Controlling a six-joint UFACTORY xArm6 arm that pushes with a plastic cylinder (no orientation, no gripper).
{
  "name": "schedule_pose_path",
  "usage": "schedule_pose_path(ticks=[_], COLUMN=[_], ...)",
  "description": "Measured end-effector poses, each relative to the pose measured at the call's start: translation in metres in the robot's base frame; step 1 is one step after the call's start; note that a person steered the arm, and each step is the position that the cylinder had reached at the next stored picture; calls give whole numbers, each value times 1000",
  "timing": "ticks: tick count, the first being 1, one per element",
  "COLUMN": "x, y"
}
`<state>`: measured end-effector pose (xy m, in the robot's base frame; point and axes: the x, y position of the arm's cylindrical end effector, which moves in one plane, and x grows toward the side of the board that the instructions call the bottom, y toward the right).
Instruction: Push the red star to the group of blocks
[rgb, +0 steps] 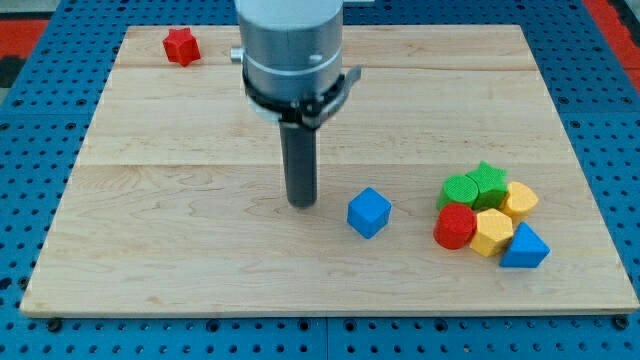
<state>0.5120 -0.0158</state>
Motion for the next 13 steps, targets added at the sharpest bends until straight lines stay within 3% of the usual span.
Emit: schedule_pose_path(ticks=[1, 2, 5, 6, 7, 9, 10, 11, 12, 13], x=[34, 29, -236, -262, -262, -274, -269, -267, -288, -295], y=[82, 27, -255, -285, -230, -214, -171, -77, -117, -68])
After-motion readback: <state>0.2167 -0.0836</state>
